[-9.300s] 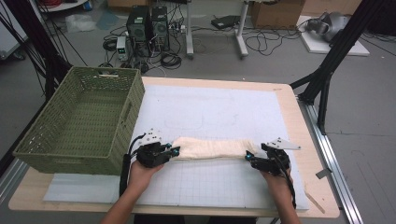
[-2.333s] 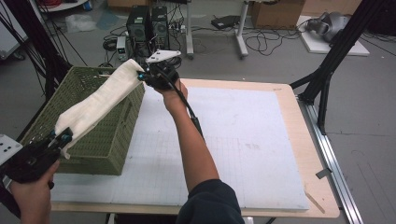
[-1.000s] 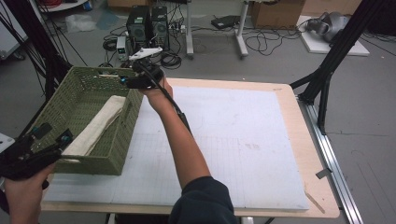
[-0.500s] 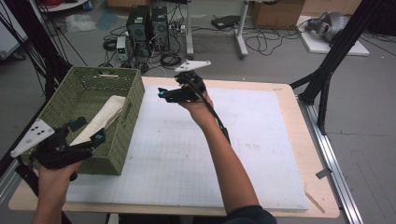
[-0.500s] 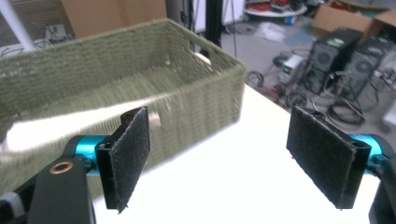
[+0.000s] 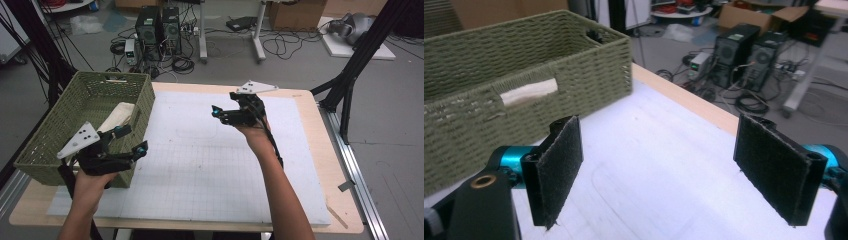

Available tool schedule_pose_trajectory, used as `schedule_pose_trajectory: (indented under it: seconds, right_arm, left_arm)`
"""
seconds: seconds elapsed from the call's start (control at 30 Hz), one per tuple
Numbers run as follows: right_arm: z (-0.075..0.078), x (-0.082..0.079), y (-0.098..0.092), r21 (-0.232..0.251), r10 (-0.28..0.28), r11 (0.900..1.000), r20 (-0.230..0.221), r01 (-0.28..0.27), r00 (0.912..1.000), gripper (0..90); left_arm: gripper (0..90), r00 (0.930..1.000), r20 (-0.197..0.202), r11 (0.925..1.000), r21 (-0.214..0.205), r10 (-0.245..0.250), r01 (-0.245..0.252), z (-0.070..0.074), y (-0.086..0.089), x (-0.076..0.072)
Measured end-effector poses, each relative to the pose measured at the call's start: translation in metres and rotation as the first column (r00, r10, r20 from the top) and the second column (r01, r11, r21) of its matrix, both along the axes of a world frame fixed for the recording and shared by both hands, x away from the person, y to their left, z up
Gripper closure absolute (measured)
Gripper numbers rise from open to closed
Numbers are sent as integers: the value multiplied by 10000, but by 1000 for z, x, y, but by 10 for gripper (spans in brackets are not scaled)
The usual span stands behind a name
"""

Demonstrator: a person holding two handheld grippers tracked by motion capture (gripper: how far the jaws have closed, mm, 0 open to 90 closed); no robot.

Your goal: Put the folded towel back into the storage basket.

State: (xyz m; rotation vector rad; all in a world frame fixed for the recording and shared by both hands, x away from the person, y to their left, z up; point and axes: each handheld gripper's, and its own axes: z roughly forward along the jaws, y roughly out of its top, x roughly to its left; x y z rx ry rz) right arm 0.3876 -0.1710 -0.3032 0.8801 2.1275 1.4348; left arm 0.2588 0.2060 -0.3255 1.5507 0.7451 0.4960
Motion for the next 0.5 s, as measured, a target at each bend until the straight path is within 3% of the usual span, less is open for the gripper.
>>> schedule_pose_trajectory:
  seconds: [0.1,0.23,0.37,0.5]
  right_arm:
    - [-5,-12,-18,54,-173,9998,27,173,9998,183]
    - [-15,-30,-40,-237,-408,9989,149,412,9991,179]
    - [-26,-48,-63,-345,-657,9972,295,667,9974,176]
    - [-38,-63,-85,-151,-896,9958,322,902,9955,176]
  left_arm:
    - [195,9996,161,9997,22,-250,250,-3,-10,3]
    - [196,9983,266,9986,5,-523,523,-9,-21,6]
    - [195,9972,100,9972,-7,-741,741,-15,-31,10]
    - [195,9960,-39,9960,50,-894,894,-23,-41,14]
